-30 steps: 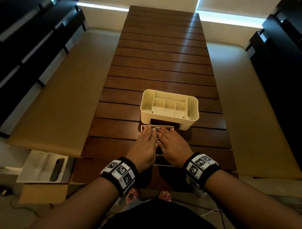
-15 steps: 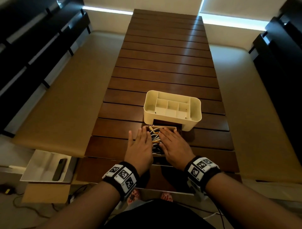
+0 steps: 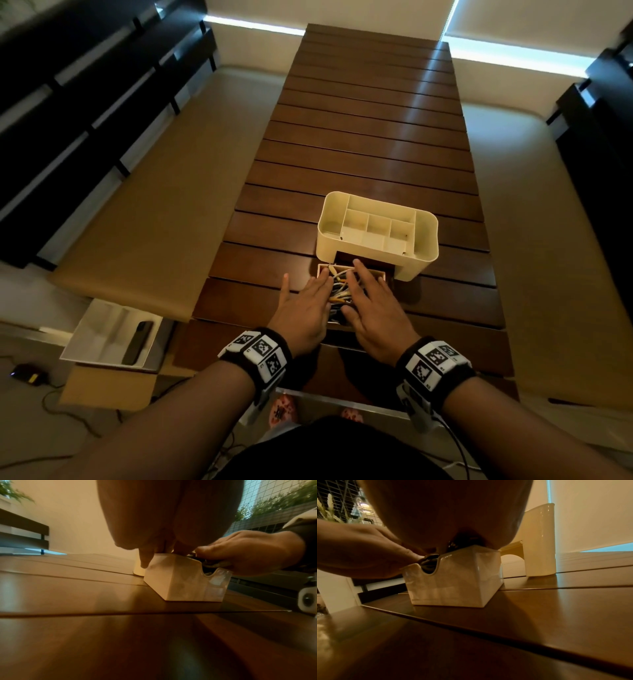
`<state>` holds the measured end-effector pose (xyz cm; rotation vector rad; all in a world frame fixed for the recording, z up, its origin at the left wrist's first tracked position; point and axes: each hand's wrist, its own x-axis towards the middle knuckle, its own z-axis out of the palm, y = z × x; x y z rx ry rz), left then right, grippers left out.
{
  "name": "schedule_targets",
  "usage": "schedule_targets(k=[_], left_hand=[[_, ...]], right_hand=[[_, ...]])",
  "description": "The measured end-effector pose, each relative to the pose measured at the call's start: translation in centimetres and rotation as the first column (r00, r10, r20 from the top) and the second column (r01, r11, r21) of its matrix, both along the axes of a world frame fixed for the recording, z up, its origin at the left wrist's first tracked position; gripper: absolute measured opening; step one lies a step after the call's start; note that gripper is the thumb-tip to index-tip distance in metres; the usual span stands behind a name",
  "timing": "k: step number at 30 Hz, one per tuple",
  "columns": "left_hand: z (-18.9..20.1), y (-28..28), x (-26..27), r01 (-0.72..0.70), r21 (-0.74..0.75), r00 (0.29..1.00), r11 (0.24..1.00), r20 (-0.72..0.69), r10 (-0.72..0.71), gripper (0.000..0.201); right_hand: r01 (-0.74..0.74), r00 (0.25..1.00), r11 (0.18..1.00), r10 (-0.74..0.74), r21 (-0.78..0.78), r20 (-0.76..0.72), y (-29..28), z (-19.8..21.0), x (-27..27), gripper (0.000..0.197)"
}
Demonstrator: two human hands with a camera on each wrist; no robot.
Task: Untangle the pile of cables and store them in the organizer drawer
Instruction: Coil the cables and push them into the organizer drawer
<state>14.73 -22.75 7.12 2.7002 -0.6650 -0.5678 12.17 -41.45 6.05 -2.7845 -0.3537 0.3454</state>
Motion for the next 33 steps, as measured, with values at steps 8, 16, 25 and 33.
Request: schedule_targets(k=[8, 16, 25, 33], left_hand=[[-0.1, -1.3, -0.5, -0.015, 0.038, 0.994, 0.999, 0.109, 0.011, 0.062], [-1.7, -1.7, -0.4, -0.073, 0.090, 0.987, 0.993, 0.151, 0.058, 0.071], [-1.8, -2.2, -0.3, -0.108, 0.085, 0.989, 0.991, 0.113, 0.098, 0.074], [-1.1, -2.3, -0.5, -0.033, 0.137, 0.988, 0.990, 0.154, 0.011, 0.078]], right_hand=[[-0.036, 0.999, 0.999, 0.037, -0.026, 0.027, -0.4, -0.1, 0.6, 0.067], [-0.031, 1.000, 0.980, 0.029, 0.198, 0.010, -3.0, 0.7, 0.7, 0.069], [-0.055, 0.973, 0.970, 0.000, 0.237, 0.229, -4.6, 0.3, -0.9, 0.051], [-0.065, 0.945, 0.981, 0.000, 0.185, 0.328, -3.2, -0.5, 0.0, 0.035]])
